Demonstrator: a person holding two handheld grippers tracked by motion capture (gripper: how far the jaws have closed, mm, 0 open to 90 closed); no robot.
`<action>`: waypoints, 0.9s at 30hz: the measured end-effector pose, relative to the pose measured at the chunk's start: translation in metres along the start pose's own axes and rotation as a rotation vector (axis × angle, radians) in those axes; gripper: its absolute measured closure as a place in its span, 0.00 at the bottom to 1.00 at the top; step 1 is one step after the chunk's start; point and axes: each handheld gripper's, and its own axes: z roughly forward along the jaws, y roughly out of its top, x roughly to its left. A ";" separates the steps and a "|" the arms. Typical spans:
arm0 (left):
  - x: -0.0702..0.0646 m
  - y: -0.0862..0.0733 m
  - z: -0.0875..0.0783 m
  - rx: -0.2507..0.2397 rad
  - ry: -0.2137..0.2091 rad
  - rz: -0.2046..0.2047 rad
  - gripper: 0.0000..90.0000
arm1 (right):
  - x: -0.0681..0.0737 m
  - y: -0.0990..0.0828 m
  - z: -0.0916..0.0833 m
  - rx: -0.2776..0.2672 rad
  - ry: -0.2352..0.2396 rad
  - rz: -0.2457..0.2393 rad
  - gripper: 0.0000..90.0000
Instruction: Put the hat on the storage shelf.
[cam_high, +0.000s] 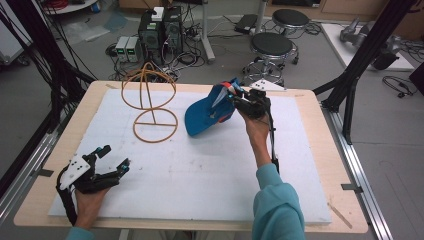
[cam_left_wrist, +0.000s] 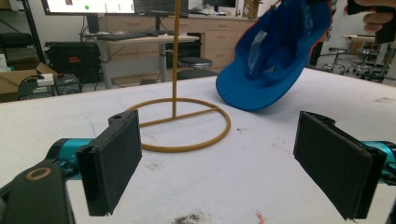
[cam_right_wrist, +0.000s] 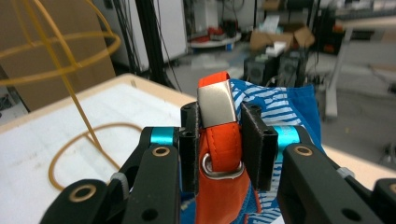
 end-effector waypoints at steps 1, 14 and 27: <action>0.000 0.000 0.000 0.001 0.000 0.000 0.17 | 0.001 0.001 -0.001 -0.011 0.002 -0.002 0.78; 0.000 0.000 0.000 0.006 -0.001 0.002 0.17 | 0.024 0.028 -0.048 -0.130 0.045 -0.048 0.78; -0.001 0.000 0.000 0.004 0.005 0.006 0.17 | 0.061 0.026 -0.078 -0.136 0.100 -0.085 0.78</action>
